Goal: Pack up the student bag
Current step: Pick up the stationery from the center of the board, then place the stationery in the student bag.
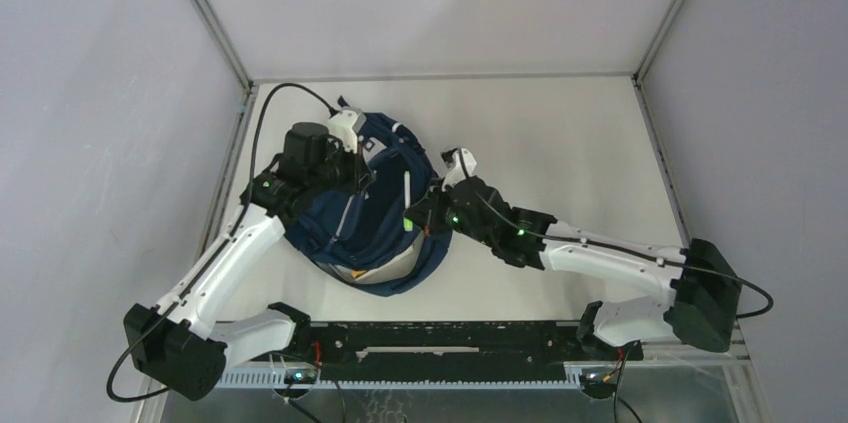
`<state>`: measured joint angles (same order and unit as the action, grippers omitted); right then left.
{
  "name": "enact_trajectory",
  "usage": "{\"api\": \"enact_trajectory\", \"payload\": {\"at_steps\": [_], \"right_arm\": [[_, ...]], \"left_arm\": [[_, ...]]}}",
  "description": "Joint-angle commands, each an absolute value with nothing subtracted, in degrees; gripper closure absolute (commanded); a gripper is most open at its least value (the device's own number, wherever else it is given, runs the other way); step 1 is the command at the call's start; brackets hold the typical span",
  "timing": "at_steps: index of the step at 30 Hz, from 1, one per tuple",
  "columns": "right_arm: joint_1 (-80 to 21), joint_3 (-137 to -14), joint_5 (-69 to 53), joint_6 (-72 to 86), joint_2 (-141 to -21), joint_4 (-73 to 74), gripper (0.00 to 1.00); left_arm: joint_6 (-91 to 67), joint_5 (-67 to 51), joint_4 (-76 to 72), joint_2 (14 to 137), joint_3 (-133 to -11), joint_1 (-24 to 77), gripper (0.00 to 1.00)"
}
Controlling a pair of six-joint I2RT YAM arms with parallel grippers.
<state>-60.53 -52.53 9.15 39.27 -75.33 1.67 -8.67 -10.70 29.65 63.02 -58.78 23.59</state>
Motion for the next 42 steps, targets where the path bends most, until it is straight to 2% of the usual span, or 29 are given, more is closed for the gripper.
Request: {"api": "enact_trajectory", "payload": {"at_steps": [1, 6, 15, 20, 21, 23, 24, 26, 27, 29, 30, 34, 36, 42], "right_arm": [[-61.79, -52.91, 10.8, 39.57, -69.45, -2.25, 1.0], [-60.07, -53.68, 8.89, 41.28, -70.68, -3.95, 1.0], [-56.26, -54.17, 6.83, 48.57, -82.52, -14.18, 1.0], [-53.53, -58.41, 3.4, 52.63, -91.37, -17.53, 1.0], [-52.93, -60.12, 2.72, 53.44, -94.14, -17.42, 0.91], [-51.67, -63.26, -1.08, 54.47, -98.07, -17.56, 0.65], [-51.15, -63.81, -2.66, 55.28, -99.0, -18.22, 0.56], [-50.96, -63.81, -3.52, 55.21, -98.85, -18.25, 0.49], [-51.24, -63.51, -2.81, 54.45, -98.02, -17.28, 0.47], [-51.58, -61.97, -0.73, 53.5, -95.58, -15.12, 0.44], [-51.67, -60.6, -0.1, 53.37, -94.03, -14.21, 0.44], [-51.91, -53.6, 3.8, 52.35, -86.41, -9.28, 0.44], [-52.93, -48.38, 6.93, 51.03, -80.6, -6.18, 0.44], [-53.65, -36.17, 16.63, 50.57, -66.13, 6.41, 0.44]], "left_arm": [[-10.73, -12.18, 23.74, 63.47, -59.44, 23.29, 1.0], [-11.21, -12.39, 23.32, 63.74, -59.46, 23.31, 1.0], [-10.67, -11.99, 23.06, 61.62, -59.29, 23.29, 1.0], [-13.22, -12.77, 21.97, 61.1, -58.79, 23.37, 1.0], [-13.66, -13.16, 21.54, 61.21, -58.53, 23.3, 1.0], [-14.53, -13.85, 20.83, 61.57, -58.35, 23.29, 1.0], [-14.91, -14.22, 20.75, 61.89, -58.5, 23.3, 1.0], [-15.61, -13.91, 20.82, 62.53, -58.97, 23.34, 1.0], [-15.98, -13.03, 21.05, 62.76, -59.16, 23.3, 0.9], [-16.29, -10.33, 21.81, 63.24, -59.91, 23.29, 0.54], [-16.48, -9.18, 22.29, 63.37, -60.45, 23.29, 0.46], [-16.09, -4.92, 25.1, 62.81, -61.92, 23.22, 0.32], [-16.39, 2.51, 27.18, 61.51, -61.78, 23.16, 0.27], [-18.77, 19.57, 33.27, 54.39, -54.1, 22.78, 0.31]]}}
